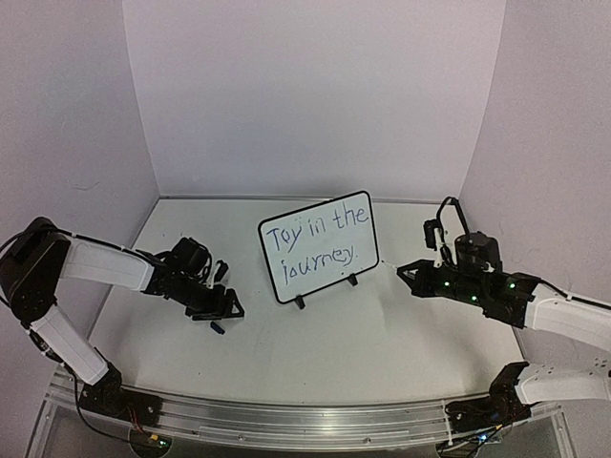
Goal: Write a sentence on the whiteboard
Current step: Pick up the pen cap from the center of the board.
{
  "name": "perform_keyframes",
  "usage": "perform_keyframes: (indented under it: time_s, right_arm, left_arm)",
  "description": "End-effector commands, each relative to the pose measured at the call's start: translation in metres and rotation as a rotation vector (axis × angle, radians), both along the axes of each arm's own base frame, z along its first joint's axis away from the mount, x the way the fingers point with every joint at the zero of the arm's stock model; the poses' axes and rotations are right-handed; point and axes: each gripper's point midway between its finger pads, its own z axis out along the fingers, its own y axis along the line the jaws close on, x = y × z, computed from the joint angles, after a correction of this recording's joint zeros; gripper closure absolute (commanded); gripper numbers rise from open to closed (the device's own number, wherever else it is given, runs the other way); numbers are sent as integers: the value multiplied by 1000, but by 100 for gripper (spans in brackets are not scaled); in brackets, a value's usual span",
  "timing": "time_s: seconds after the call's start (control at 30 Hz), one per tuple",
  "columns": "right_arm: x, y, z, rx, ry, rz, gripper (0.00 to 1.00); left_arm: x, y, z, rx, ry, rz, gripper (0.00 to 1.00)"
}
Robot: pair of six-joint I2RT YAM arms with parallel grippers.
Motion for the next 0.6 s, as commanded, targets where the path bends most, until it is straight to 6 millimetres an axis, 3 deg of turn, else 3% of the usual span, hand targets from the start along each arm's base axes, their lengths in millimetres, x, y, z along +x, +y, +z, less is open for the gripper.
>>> perform_keyframes:
  time_s: [0.0,0.2,0.4,0.57]
  right_arm:
    - [-1,-2,1,12,-8,-7,100]
    - [-1,-1,0,12,-8,-4,100]
    - [0,0,-1,11,-6,0,100]
    - [1,2,-3,11,-2,4,100]
  left_arm:
    - [-21,18,-12,54,88,35,28]
    - [-35,29,-6,69,101,66,27]
    - [-49,18,3,-13,114,27,28]
    - [-59,16,0,-11,135,-4,29]
